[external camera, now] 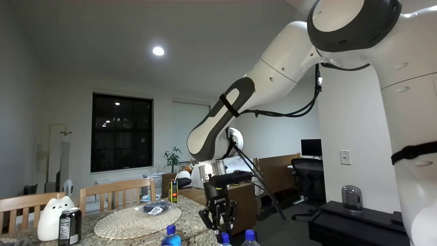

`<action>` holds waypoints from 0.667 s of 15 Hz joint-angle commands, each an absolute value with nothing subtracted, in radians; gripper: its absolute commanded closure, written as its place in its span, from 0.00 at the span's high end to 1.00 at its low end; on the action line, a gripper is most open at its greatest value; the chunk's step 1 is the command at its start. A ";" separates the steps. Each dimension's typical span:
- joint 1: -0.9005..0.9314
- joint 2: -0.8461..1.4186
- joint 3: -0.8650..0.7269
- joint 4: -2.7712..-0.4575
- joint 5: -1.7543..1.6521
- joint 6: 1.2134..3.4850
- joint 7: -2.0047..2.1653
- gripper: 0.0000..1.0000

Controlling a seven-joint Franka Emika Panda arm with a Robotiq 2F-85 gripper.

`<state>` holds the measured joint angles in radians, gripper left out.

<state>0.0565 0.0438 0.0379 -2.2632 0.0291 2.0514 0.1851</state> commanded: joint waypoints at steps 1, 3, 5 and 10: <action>0.056 -0.036 0.043 -2.340 0.031 2.060 0.197 0.14; 0.055 -0.040 0.043 -2.360 0.025 2.078 0.191 0.14; 0.053 -0.035 0.041 -2.367 0.012 2.093 0.191 0.14; 0.042 -0.029 0.028 -2.364 -0.006 2.131 0.182 0.14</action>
